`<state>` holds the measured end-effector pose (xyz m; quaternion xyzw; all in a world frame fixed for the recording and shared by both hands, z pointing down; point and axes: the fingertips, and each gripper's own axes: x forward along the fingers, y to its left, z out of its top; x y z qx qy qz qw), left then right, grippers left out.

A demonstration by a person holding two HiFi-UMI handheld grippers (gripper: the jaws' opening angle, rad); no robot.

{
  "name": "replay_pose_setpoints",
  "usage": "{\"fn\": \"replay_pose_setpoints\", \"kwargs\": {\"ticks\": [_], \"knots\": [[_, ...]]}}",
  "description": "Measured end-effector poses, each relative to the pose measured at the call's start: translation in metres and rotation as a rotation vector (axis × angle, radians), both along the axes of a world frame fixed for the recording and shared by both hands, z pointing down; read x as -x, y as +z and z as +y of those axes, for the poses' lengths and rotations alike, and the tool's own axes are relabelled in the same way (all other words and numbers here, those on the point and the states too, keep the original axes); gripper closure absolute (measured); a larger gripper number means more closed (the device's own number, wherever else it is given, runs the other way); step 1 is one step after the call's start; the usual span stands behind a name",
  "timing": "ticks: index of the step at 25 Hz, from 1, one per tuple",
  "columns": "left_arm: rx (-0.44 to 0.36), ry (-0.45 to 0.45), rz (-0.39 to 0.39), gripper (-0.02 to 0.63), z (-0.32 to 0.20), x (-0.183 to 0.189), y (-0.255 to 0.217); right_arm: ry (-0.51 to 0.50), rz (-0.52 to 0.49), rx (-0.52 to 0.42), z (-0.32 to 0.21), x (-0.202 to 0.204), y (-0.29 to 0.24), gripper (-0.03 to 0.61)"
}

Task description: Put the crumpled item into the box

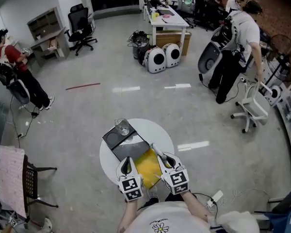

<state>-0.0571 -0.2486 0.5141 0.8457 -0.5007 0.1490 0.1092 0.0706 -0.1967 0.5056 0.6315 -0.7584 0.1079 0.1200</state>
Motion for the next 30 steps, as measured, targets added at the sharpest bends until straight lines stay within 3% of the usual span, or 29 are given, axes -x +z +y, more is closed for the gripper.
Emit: {"fn": "replay_pose_setpoints", "kwargs": {"ticks": [10,24,27,30], "knots": [[-0.010,-0.059,0.030,0.617,-0.017,0.013,-0.004,-0.056,0.015,-0.018,-0.031,0.009,-0.005,0.537],[-0.023,-0.181,0.005,0.617,-0.019,0.003,-0.015,-0.170,-0.081,-0.019,-0.046,0.001,-0.004,0.537],[-0.024,-0.191,-0.005,0.616,-0.011,0.000,-0.012,-0.220,-0.037,-0.004,-0.039,0.003,0.003,0.537],[-0.040,-0.212,-0.014,0.616,-0.014,0.006,-0.016,-0.302,0.078,0.000,-0.044,0.013,0.008,0.537]]}}
